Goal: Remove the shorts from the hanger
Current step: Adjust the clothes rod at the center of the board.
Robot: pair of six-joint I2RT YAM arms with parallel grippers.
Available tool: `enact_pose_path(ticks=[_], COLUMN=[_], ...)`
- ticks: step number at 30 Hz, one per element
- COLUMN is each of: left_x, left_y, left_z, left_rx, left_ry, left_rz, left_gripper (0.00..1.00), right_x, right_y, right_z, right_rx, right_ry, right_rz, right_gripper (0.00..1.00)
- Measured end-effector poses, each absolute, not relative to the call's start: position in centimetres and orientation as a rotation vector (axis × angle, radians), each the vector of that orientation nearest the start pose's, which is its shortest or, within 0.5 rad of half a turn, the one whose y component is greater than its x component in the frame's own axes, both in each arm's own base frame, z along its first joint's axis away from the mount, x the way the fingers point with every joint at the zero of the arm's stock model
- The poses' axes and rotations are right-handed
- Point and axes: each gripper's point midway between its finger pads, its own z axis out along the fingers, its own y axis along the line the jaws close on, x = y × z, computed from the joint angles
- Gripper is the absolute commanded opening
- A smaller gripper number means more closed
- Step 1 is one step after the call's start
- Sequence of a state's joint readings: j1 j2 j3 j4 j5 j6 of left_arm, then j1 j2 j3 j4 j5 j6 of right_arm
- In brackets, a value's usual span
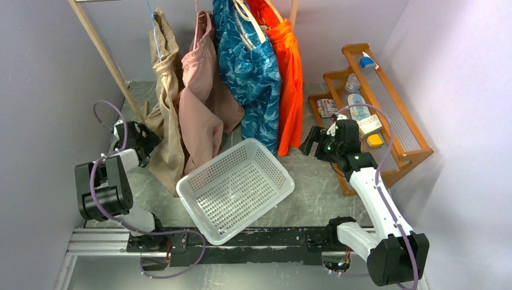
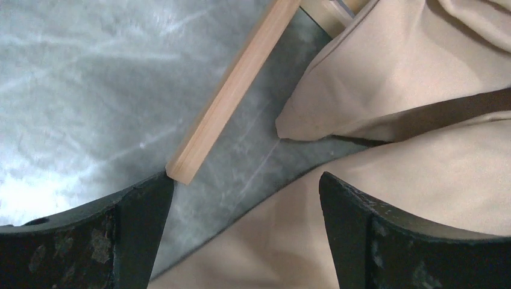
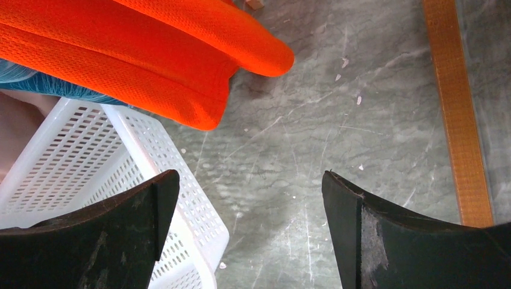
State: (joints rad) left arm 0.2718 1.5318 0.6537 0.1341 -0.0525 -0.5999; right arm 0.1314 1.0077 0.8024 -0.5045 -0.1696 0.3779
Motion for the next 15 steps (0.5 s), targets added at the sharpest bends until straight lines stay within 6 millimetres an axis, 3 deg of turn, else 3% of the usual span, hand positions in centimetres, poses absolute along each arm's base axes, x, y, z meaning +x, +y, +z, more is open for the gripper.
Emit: enact_pose_path(ticks=[6, 10, 15], left_x=[39.8, 41.7, 42.6], left_y=[10.1, 9.9, 9.0], left_z=[3.4, 3.5, 3.7], left_rx=[-0.94, -0.866, -0.805], left_ry=[2.09, 2.108, 2.12], left_rz=[-0.149, -0.207, -0.293], left_gripper=[0.95, 0.95, 0.96], right_x=[28.1, 27.4, 26.0], right_y=[8.7, 8.9, 9.7], right_z=[15.7, 15.6, 16.3], right_rx=[0.182, 0.182, 0.132], right_ry=[2.307, 2.33, 2.332], right_rz=[0.487, 0.509, 0.573], right_gripper=[0.91, 0.91, 0.89])
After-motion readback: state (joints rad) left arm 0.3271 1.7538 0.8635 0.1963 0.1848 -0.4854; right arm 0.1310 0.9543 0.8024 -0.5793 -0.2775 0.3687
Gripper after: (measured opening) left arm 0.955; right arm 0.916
